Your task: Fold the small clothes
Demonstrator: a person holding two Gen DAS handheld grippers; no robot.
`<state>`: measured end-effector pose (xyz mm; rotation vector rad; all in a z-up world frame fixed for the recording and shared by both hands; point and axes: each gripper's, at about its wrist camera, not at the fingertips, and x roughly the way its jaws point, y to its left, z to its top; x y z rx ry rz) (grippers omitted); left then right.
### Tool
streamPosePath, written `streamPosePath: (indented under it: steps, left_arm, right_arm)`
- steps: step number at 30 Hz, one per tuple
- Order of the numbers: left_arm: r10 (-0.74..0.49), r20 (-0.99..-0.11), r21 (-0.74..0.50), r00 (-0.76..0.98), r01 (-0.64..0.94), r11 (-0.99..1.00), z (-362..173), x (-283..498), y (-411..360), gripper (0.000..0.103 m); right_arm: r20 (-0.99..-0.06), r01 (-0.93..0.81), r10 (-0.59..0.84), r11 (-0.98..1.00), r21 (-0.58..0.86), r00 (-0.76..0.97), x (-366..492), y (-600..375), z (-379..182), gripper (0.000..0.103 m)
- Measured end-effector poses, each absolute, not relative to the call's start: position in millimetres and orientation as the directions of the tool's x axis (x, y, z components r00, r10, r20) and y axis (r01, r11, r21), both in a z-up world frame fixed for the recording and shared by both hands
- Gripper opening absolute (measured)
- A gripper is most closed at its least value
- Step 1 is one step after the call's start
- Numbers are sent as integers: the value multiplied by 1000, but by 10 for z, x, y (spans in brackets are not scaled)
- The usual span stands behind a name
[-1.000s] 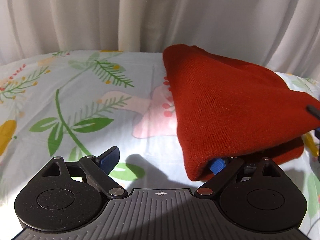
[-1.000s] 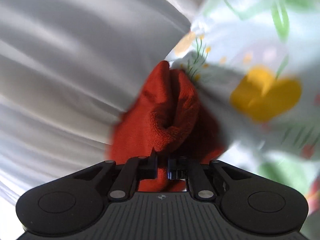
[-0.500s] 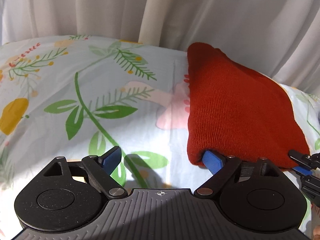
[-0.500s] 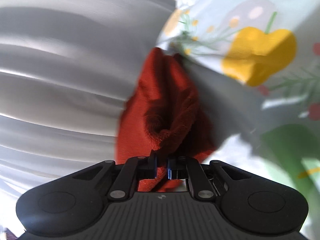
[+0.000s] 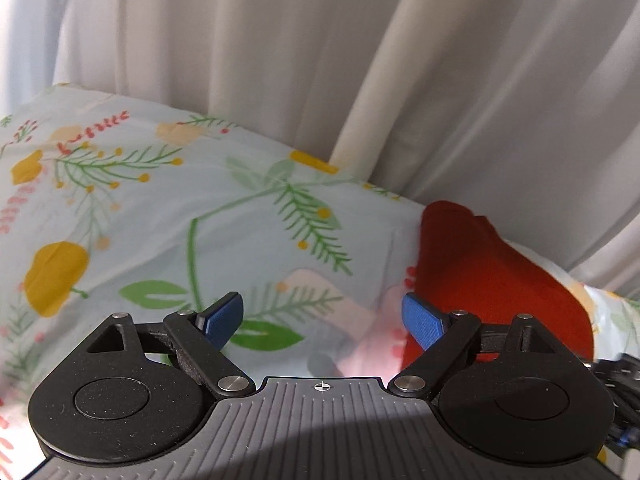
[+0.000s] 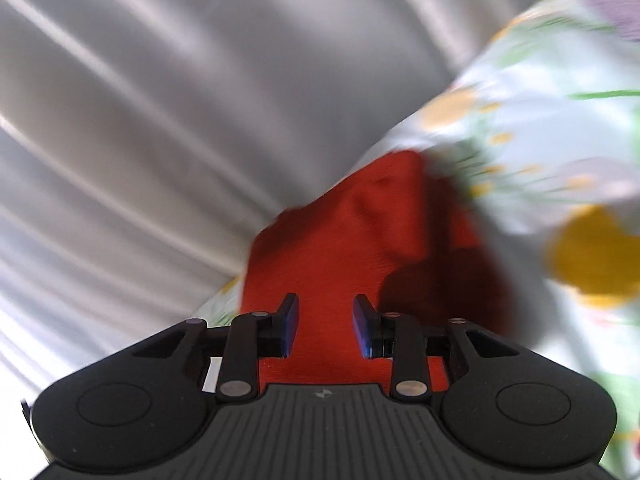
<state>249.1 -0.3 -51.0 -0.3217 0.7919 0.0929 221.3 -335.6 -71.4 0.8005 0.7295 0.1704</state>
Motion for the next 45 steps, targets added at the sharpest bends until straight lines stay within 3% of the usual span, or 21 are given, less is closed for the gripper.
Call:
streamPosePath:
  steps: [5,7,10,14,23,33,41,45]
  left_arm:
    - [-71,-672,-209,737,-96,973,-516,2795,-526,92]
    - [-64,-664,-169,745,-66,983,-556,2955,-736,93]
    - [-81,-640,-175,764,-42,984,-647,3131,-923,93]
    - [-95,-619,-188,779,-29,982,-816,3249,-1040,93]
    - [-109,-633,-178,766,-7,984,-1006,3312,-1057,97]
    - [-193,-658,-325,728,-43,945,-1126,3401,-844,98]
    - [-292,-649,-431,702,-23,902,-1098,3306,-501,101]
    - [-401,-643,-506,653,31,862,-994,3217,-148,100]
  right_arm:
    - [-576,59,366,807,588,731,2874,-2966,-909,16]
    - [-572,74,303,837,542,762,2993,-3008,-892,16]
    - [-580,133,268,820,556,769,3167,-3196,-958,14]
    - [-576,168,243,806,567,780,3148,-3371,-1003,2]
    - [-526,186,201,784,592,826,3033,-3552,-1199,0]
    - [-506,135,174,846,516,845,2986,-3473,-1174,0]
    - [-547,147,240,808,570,802,2819,-3680,-1035,0]
    - [-539,125,298,779,614,788,2432,-4052,-924,31]
